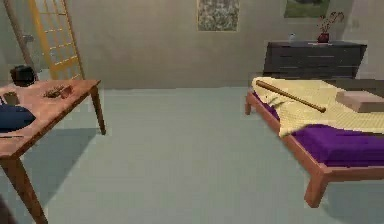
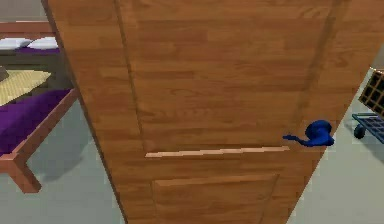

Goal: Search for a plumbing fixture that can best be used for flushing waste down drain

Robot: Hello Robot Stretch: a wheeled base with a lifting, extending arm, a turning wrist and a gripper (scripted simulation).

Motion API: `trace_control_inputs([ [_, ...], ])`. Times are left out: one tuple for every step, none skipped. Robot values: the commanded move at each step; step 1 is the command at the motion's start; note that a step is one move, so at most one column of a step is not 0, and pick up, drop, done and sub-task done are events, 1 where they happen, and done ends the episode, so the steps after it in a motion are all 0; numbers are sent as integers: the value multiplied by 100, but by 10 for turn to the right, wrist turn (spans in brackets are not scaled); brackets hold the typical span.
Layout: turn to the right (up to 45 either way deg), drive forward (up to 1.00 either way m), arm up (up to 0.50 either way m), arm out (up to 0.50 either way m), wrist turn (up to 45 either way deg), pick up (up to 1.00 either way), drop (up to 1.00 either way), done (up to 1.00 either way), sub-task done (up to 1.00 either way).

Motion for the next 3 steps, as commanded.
trace_control_inputs([
  [0,30,0,0,0,0,0,0,0],
  [-120,0,0,0,0,0,0,0,0],
  [0,100,0,0,0,0,0,0,0],
])
